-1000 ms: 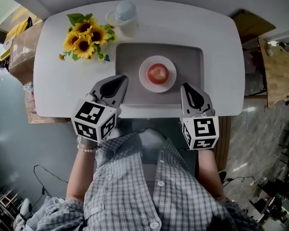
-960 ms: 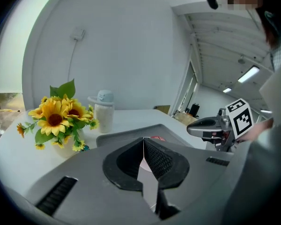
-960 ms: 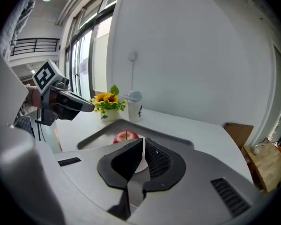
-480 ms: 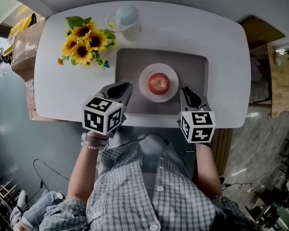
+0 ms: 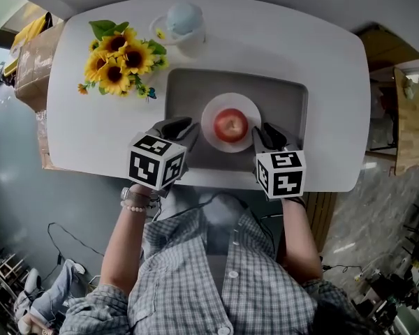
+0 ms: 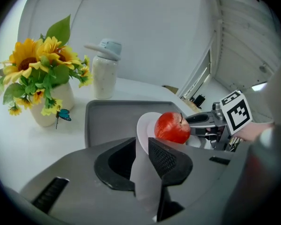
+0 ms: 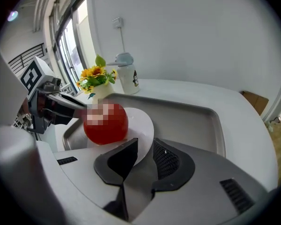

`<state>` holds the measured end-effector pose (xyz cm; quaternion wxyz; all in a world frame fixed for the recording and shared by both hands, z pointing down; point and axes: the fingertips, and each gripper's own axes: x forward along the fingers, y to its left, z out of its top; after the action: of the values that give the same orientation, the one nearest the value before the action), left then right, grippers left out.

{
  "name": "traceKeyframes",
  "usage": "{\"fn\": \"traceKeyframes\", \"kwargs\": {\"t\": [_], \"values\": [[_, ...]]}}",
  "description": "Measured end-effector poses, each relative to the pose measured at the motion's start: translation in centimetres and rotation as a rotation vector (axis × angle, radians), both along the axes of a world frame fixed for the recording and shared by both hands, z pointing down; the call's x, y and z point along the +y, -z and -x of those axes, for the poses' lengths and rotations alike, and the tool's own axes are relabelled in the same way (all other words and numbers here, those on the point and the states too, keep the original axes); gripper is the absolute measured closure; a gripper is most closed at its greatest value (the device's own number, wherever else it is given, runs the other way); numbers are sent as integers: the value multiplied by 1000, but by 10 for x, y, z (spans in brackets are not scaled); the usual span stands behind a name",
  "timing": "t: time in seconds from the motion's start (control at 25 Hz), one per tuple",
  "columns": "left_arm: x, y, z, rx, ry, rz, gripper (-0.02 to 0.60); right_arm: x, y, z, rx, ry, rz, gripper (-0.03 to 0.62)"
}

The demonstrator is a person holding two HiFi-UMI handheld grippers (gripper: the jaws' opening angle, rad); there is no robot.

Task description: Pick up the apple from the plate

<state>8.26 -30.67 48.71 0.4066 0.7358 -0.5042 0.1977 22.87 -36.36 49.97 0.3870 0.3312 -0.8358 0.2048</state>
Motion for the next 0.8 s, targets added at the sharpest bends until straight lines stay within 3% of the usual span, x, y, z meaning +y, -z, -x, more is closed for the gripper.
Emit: {"fn": "traceKeyframes", "kwargs": {"t": [0.4, 0.8], "values": [[0, -26, -15, 8, -37, 117, 488, -2, -13, 1, -16, 0, 115, 491], [-5, -34, -18, 78, 35, 177, 488, -1, -17, 1, -82, -20, 247, 490]]}}
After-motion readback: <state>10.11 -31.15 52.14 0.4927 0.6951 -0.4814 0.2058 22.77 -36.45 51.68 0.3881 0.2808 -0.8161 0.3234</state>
